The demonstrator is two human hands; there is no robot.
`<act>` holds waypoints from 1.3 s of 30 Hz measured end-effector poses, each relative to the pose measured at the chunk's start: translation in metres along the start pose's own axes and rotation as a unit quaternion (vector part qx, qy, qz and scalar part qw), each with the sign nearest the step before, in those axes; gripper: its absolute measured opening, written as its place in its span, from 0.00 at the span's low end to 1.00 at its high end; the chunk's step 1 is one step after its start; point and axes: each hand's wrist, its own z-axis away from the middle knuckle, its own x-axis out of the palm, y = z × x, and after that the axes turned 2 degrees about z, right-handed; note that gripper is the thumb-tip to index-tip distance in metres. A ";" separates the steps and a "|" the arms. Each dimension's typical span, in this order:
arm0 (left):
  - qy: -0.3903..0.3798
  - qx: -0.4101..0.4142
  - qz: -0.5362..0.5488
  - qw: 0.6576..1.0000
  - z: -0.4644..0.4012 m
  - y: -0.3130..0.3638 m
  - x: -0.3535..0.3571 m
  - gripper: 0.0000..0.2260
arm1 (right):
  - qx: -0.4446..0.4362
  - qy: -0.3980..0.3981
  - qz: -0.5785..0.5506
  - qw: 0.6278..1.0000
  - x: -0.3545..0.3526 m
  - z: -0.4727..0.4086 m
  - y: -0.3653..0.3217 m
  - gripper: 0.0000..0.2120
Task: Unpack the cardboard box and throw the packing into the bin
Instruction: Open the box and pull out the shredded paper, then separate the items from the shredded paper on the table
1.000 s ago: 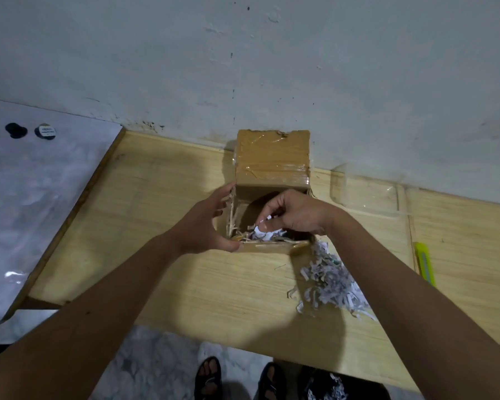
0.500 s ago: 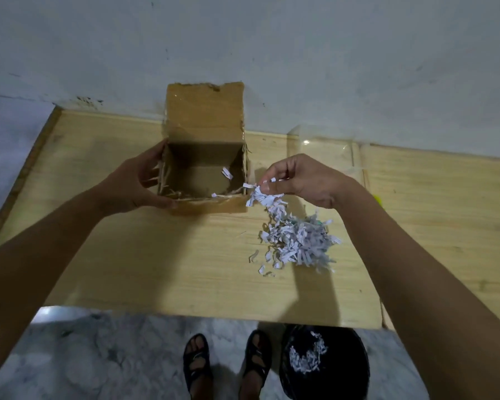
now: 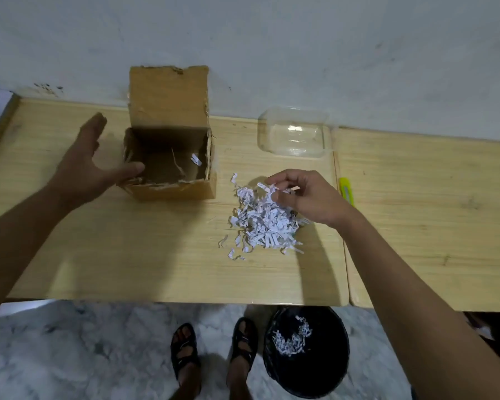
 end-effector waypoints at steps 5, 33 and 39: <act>0.058 0.141 -0.038 0.988 0.007 0.055 0.031 0.38 | -0.038 0.016 0.079 0.996 0.005 0.011 0.001 0.09; -0.281 0.197 -0.074 0.937 0.050 0.083 0.210 0.59 | -0.146 -0.013 0.215 0.966 0.011 0.047 0.052 0.48; -0.241 0.188 -0.037 0.951 0.047 0.078 0.210 0.41 | -0.146 0.012 0.255 0.956 0.020 0.040 0.071 0.47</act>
